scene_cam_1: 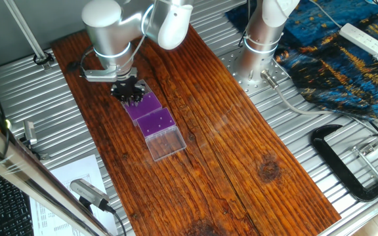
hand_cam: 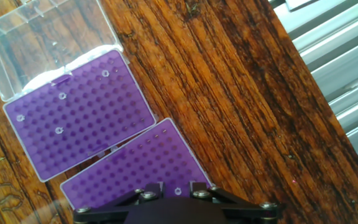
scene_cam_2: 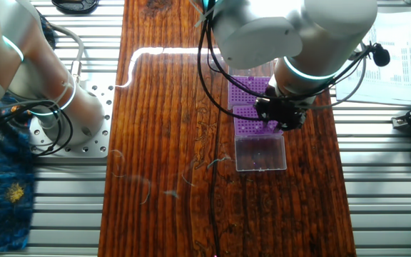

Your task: Transfer all small pipette tips from one holder to another

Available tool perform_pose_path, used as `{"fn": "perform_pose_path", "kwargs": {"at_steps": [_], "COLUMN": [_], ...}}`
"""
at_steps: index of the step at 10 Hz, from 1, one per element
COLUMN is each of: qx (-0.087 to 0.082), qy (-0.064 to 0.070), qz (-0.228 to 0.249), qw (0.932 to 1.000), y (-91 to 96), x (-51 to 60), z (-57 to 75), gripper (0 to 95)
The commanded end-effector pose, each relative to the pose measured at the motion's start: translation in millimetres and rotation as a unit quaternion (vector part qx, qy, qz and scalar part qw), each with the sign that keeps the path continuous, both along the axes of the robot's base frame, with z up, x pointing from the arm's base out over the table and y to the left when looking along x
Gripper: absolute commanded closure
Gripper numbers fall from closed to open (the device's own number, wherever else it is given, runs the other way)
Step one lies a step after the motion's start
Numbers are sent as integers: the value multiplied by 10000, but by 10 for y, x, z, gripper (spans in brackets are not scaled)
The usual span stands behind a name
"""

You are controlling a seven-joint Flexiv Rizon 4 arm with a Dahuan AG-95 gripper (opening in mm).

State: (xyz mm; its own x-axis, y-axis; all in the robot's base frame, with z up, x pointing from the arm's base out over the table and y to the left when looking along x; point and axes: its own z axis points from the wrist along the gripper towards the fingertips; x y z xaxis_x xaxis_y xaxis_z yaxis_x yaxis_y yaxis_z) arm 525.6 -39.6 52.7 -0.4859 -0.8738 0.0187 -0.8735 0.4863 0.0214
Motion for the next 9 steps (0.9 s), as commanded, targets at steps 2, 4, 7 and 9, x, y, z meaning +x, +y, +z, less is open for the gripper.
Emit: {"fn": "perform_pose_path", "kwargs": {"at_steps": [2,4,7,9], "qx": [-4,2,24,5], "qy": [-21,-26,-13,-18], "qz": [-3,-7,-5,11], "qw": [10000,10000,10000,10000], "y": [3,5,5,5], "x": [17,24,26,27], "z": [-2,-11,-5,3], "gripper": [760,950,950,950]}}
